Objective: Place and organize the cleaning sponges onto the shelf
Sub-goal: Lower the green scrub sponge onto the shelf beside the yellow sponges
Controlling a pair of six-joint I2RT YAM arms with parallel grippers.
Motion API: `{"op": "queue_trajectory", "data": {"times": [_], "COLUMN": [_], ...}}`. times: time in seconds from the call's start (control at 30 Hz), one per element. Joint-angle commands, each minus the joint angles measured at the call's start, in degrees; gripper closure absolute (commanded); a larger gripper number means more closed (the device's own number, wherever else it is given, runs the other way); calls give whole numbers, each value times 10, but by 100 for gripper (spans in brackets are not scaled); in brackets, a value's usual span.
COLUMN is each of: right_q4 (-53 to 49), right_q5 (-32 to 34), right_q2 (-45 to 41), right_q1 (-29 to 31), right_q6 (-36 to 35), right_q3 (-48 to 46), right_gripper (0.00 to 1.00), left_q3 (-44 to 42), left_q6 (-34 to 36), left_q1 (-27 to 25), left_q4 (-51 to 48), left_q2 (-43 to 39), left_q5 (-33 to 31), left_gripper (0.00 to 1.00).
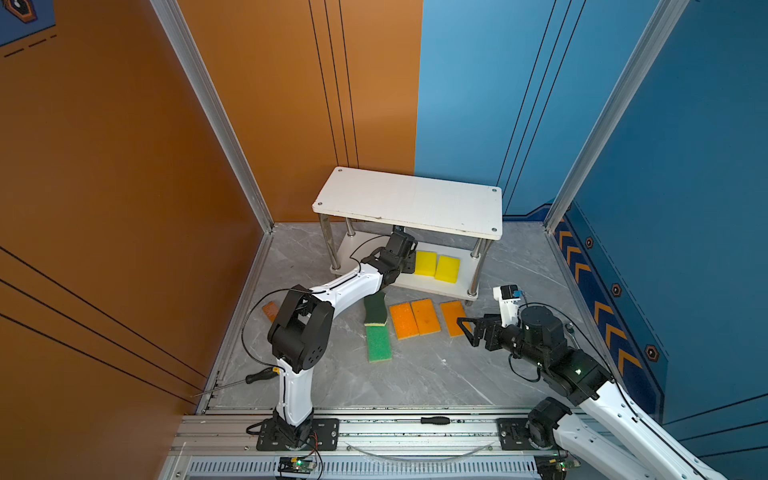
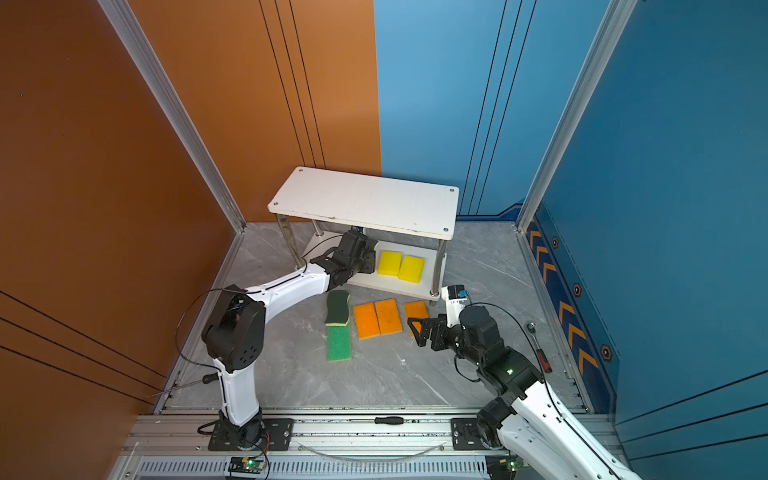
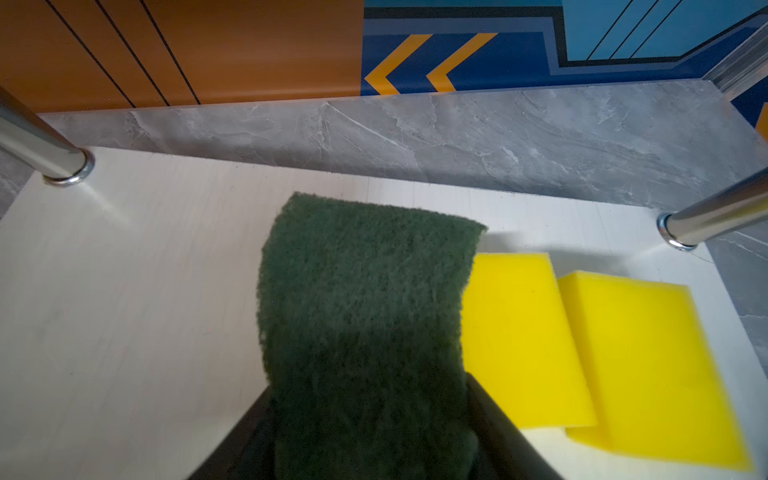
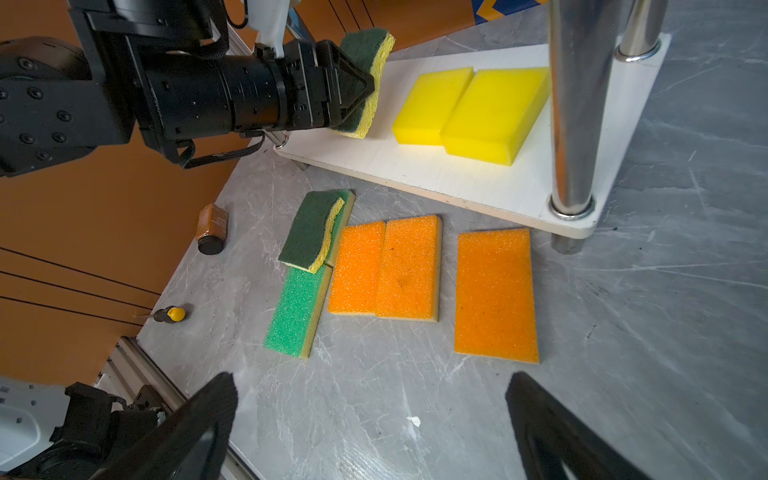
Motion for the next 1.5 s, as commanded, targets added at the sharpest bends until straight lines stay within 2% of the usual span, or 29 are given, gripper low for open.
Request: {"op": "queue_trajectory", "data": {"times": [0.0,1.47], "right_q4": [-12,6], "right_q5": [18,15], "right_q2": [-9,14], "right_q1": [3,4], "right_q6": [-8,-8], "right_q3": [9,11], "right_gripper": [0,0], "left_q3": [20,22], "left_q6": [-7,-20], "left_q1": [5,21], "left_q4": [-21,-5], "left_q2": [13,63], "left_q5": [13,34], "left_gripper": [37,33]}}
